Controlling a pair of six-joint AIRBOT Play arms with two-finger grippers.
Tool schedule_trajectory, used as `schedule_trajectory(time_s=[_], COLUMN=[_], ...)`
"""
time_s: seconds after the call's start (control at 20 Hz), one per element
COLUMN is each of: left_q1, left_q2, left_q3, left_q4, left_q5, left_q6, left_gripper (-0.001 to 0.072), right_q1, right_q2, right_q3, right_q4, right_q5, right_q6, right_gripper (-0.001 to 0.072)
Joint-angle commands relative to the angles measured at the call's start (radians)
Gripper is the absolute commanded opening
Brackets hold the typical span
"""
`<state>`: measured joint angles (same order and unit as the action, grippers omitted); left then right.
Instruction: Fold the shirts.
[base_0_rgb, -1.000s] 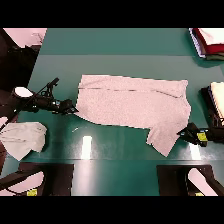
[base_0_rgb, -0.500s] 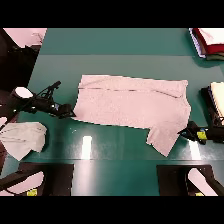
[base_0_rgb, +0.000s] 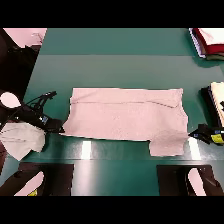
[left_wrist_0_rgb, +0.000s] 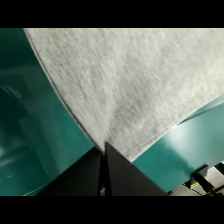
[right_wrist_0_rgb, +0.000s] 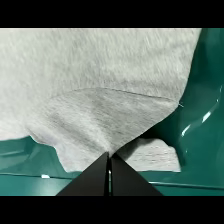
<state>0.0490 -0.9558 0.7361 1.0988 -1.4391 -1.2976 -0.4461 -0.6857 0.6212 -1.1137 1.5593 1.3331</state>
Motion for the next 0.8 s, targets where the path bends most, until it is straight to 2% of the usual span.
schedule_trajectory(time_s=[0.0, 0.05, 0.15, 0.25, 0.45, 0.75], left_q1=[0.001, 0.001, 0.001, 0.001, 0.001, 0.0], left_q2=[0.027, 0.024, -0.007, -0.047, -0.165, -0.399], left_q3=[-0.013, 0.014, 0.091, 0.16, 0.233, 0.307], left_q4=[-0.026, -0.032, -0.034, -0.034, -0.049, -0.232], left_q5=[0.156, 0.247, 0.311, 0.341, 0.498, 0.604], left_q6=[-0.065, -0.066, -0.065, -0.068, -0.117, -0.03], left_gripper=[0.0021, 0.002, 0.002, 0.002, 0.0021, 0.0021], right_q1=[0.0, 0.0, 0.0, 0.008, 0.133, 0.289], right_q2=[0.064, 0.042, -0.035, -0.127, -0.348, -0.696], right_q3=[0.009, 0.01, 0.045, 0.132, 0.319, 0.557], right_q4=[0.102, 0.159, 0.223, 0.23, 0.219, 0.193], right_q5=[-0.061, -0.093, -0.14, -0.178, -0.282, -0.357], right_q6=[0.012, 0.012, 0.012, 0.011, 0.009, 0.011], right_gripper=[0.0011, 0.0011, 0.0011, 0.0011, 0.0011, 0.0011])
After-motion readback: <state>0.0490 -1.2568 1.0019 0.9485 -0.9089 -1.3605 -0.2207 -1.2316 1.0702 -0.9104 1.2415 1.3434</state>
